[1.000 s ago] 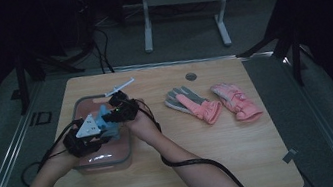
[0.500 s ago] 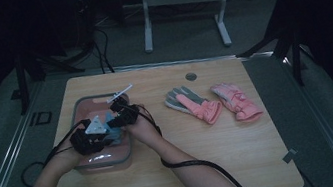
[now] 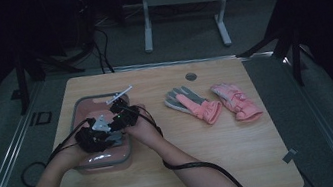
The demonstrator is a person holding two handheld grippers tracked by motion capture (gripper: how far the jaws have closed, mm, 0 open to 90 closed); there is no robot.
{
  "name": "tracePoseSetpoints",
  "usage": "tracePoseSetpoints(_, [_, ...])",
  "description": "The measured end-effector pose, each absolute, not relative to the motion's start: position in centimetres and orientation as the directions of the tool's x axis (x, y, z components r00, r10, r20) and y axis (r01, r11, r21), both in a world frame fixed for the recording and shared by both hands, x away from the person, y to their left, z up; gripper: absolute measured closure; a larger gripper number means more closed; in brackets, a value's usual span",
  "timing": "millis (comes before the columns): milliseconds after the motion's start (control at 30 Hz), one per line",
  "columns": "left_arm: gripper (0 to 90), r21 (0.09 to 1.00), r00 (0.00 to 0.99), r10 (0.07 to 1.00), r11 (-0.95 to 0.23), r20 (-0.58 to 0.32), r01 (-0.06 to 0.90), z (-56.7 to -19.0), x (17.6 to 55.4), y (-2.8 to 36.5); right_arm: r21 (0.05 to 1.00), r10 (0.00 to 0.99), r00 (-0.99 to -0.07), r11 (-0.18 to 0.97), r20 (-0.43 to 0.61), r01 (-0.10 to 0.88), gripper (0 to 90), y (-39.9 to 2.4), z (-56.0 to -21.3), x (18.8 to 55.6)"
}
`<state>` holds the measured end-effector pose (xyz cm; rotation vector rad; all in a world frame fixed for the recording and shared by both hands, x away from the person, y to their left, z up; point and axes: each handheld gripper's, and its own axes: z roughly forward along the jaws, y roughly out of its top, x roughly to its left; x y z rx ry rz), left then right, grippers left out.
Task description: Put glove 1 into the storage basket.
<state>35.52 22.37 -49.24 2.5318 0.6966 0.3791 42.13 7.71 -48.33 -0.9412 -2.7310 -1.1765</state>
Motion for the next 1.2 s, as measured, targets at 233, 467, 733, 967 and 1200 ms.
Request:
tracePoseSetpoints(233, [50.0,0.547,0.804,0.587,-0.706,0.096,0.45,-48.5,35.1,22.8,0.667,0.537,-0.806,0.509,0.247,0.544,35.9,6.8,-48.1,42.1])
tracePoseSetpoints(467, [47.3,0.586,0.756,0.651,-0.639,0.067,0.498,-47.2,34.2,23.1,0.684,0.499,-0.822,0.5,0.274,0.531,22.7,5.6,-47.4,41.6])
tracePoseSetpoints(733, [48.6,0.624,0.746,0.664,-0.607,0.059,0.491,-46.1,33.3,21.9,0.718,0.486,-0.838,0.487,0.25,0.497,17.8,3.4,-45.8,40.6])
tracePoseSetpoints(967, [48.6,0.681,0.771,0.636,-0.582,0.04,0.445,-44.4,32.5,19.6,0.739,0.487,-0.842,0.475,0.232,0.478,16.7,0.4,-44.9,40.1])
tracePoseSetpoints(1200, [48.8,0.696,0.8,0.597,-0.598,0.055,0.398,-43.2,31.3,16.4,0.756,0.497,-0.852,0.492,0.164,0.432,16.1,-2.9,-44.6,39.5])
